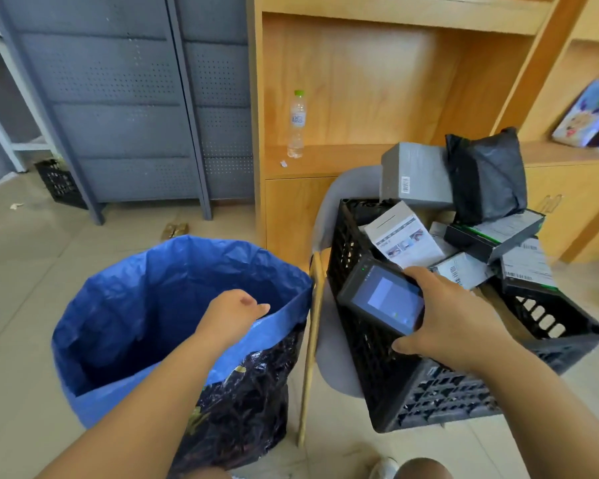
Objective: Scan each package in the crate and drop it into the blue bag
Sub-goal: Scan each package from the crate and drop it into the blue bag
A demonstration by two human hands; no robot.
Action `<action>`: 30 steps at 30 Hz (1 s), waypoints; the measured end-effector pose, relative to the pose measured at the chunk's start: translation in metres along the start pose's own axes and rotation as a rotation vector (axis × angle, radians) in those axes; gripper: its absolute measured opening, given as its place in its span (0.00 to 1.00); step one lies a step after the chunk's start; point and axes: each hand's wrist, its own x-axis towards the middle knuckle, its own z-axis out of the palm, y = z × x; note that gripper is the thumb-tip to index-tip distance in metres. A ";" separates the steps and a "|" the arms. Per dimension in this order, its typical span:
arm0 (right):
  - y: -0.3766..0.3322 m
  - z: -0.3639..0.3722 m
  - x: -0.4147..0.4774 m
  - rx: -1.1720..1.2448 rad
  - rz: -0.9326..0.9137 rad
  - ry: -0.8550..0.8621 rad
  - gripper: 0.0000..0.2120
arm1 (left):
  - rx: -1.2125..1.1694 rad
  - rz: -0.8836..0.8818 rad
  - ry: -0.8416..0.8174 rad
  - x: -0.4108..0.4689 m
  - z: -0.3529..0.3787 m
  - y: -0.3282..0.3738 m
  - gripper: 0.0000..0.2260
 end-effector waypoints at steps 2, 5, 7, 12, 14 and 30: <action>0.014 -0.006 -0.005 -0.008 0.019 0.005 0.43 | 0.023 0.055 -0.034 -0.004 0.010 0.022 0.11; 0.039 -0.018 -0.014 -0.022 0.047 0.027 0.41 | 0.046 0.153 -0.085 -0.009 0.024 0.060 0.13; 0.058 -0.027 -0.019 -0.032 0.076 0.056 0.40 | 0.080 0.244 -0.115 -0.010 0.033 0.087 0.13; 0.111 -0.050 -0.026 -0.034 0.212 0.115 0.43 | 0.102 0.427 -0.134 0.002 0.061 0.162 0.08; 0.132 -0.058 -0.026 -0.028 0.257 0.133 0.42 | 0.107 0.472 -0.138 0.011 0.075 0.188 0.07; 0.261 -0.094 0.054 -0.048 0.428 0.268 0.41 | 0.072 0.738 0.163 0.140 0.187 0.390 0.36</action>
